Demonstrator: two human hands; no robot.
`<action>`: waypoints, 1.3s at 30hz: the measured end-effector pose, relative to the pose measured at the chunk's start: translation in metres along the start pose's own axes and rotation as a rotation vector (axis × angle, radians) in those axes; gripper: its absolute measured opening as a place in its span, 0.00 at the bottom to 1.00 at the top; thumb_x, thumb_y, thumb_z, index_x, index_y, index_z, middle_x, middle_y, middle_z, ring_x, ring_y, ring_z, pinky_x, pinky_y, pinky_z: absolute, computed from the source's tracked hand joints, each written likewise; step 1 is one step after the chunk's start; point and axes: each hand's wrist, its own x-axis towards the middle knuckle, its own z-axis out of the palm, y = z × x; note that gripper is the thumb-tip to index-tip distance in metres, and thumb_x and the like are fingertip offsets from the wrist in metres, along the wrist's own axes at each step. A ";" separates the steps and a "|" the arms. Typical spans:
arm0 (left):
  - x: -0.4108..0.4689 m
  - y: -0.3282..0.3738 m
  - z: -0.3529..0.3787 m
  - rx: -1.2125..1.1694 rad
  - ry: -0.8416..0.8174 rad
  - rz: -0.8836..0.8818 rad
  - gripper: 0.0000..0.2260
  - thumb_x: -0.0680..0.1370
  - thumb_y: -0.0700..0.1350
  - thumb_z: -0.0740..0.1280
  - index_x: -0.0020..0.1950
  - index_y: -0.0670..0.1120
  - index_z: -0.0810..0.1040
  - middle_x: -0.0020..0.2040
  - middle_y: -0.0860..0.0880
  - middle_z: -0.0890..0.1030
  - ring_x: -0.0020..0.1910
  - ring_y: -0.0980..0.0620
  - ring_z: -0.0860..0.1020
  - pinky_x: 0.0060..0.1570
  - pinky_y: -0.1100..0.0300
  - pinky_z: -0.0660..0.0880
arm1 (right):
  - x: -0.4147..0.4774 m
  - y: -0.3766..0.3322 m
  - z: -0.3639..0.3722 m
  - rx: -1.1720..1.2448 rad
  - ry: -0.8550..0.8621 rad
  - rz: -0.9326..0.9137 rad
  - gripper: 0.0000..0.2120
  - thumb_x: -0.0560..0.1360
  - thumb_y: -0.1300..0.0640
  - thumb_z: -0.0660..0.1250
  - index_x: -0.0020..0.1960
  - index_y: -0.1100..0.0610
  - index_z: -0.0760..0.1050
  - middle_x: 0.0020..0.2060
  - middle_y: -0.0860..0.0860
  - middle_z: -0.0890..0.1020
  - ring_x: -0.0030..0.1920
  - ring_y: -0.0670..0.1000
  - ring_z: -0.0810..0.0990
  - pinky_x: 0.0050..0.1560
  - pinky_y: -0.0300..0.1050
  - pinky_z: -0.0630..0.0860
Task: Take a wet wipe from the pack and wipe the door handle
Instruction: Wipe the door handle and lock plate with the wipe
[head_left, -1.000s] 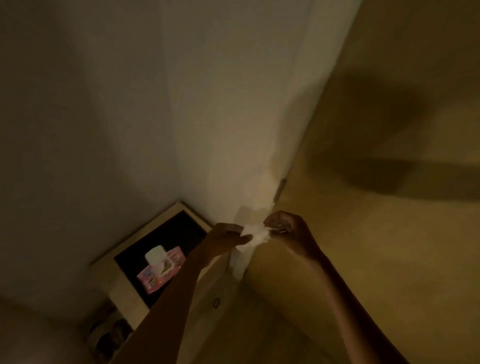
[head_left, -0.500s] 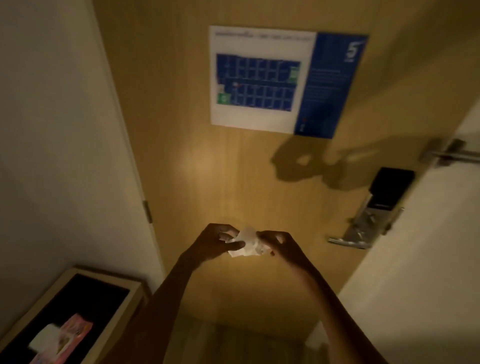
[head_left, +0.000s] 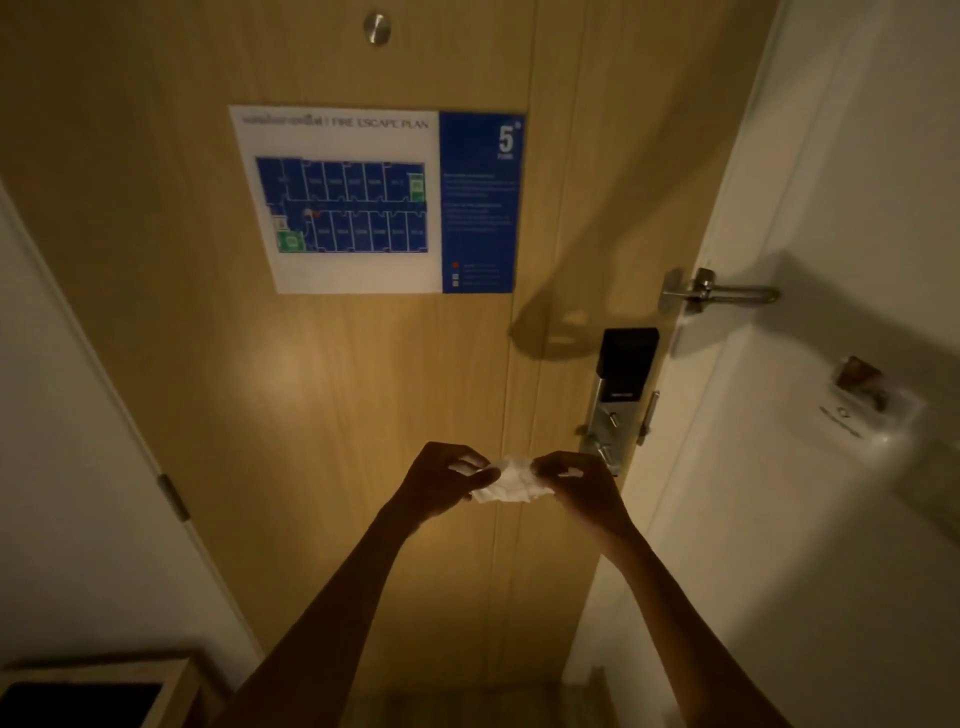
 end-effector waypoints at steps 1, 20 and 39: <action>0.003 0.001 0.004 0.016 0.011 0.012 0.13 0.73 0.50 0.72 0.52 0.44 0.82 0.44 0.53 0.82 0.41 0.60 0.81 0.36 0.67 0.79 | 0.000 0.001 -0.003 -0.010 0.019 -0.019 0.04 0.74 0.54 0.70 0.45 0.54 0.82 0.42 0.43 0.84 0.45 0.40 0.82 0.48 0.32 0.74; 0.065 0.040 0.074 0.243 -0.067 0.162 0.10 0.75 0.49 0.69 0.52 0.45 0.82 0.47 0.52 0.82 0.44 0.61 0.78 0.44 0.71 0.71 | 0.043 0.048 -0.086 0.104 -0.130 -0.100 0.20 0.70 0.54 0.75 0.60 0.53 0.77 0.48 0.53 0.83 0.48 0.47 0.84 0.45 0.39 0.82; 0.077 0.043 0.116 0.091 -0.096 0.150 0.15 0.71 0.46 0.74 0.56 0.43 0.82 0.49 0.50 0.84 0.43 0.61 0.82 0.43 0.71 0.77 | 0.067 0.070 -0.124 -0.045 -0.119 -0.122 0.11 0.74 0.54 0.71 0.50 0.60 0.80 0.42 0.49 0.82 0.42 0.42 0.82 0.36 0.30 0.77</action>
